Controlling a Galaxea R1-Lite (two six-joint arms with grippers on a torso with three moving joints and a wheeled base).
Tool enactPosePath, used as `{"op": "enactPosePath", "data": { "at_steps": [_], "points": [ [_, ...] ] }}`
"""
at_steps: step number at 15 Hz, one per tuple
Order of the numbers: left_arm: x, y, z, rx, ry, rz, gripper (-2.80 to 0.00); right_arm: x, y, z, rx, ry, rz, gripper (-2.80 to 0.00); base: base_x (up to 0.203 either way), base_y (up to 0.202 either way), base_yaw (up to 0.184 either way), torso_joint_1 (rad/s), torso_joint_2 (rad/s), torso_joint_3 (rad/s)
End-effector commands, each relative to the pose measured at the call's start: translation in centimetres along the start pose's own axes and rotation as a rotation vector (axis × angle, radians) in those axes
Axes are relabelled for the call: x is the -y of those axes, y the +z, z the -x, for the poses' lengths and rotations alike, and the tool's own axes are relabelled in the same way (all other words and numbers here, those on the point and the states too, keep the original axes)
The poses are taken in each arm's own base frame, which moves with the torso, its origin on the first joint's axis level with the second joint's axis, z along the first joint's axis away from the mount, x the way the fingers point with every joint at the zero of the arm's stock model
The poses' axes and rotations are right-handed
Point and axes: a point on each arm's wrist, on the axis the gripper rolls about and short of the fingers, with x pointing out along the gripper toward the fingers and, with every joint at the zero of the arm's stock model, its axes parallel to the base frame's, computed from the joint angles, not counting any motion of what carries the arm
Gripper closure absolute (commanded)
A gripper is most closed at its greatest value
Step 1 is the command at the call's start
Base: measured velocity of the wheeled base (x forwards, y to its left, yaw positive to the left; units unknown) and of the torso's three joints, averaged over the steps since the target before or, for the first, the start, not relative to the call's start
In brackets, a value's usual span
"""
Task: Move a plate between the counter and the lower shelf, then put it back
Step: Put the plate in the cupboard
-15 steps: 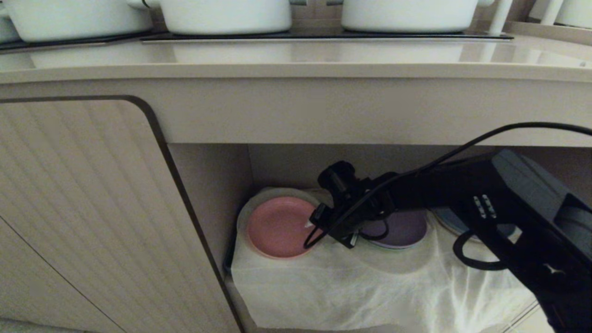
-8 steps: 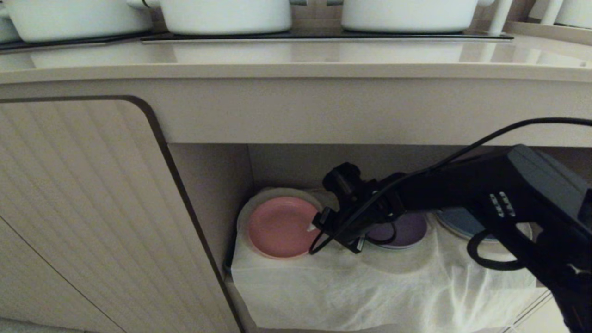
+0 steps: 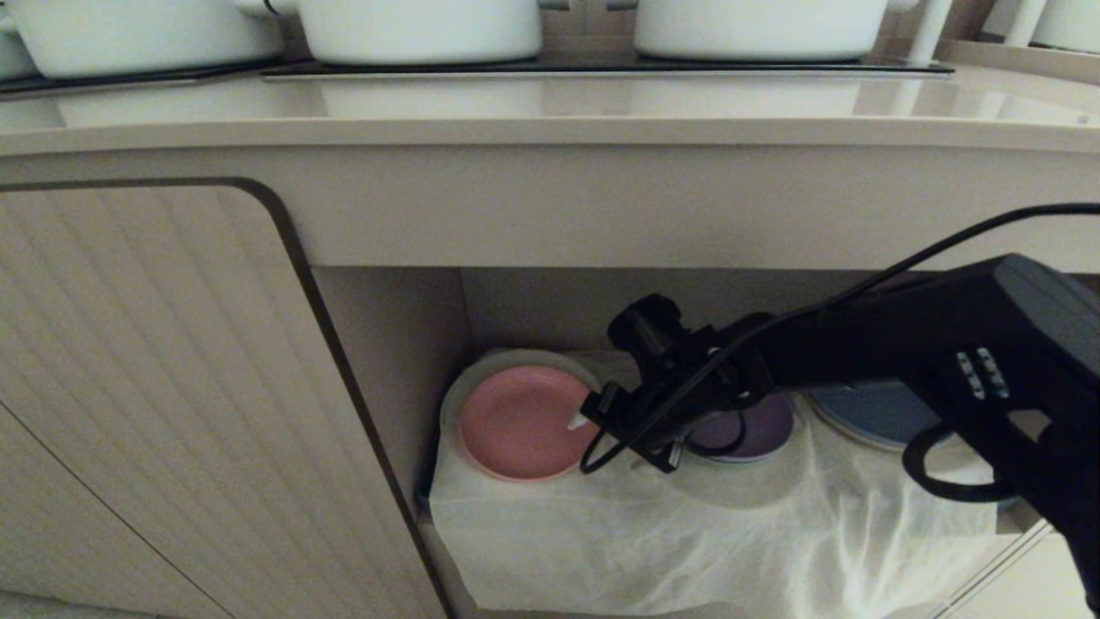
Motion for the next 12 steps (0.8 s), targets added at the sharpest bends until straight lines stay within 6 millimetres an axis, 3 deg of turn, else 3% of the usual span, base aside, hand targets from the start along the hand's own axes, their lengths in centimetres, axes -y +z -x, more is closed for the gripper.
{"op": "enactPosePath", "data": {
  "at_steps": [1,12],
  "points": [
    [0.0,0.0,0.0,-0.001,0.002,0.001,0.00,-0.1,-0.3,0.6,-0.008,0.001,-0.003,-2.80,0.000,0.000,0.000,0.000,0.00,0.000],
    [0.0,0.0,0.0,-0.001,0.003,0.001,0.00,1.1,-2.1,2.9,-0.188,0.007,-0.048,-2.80,0.000,0.000,0.000,0.000,0.00,0.000]
  ]
}}
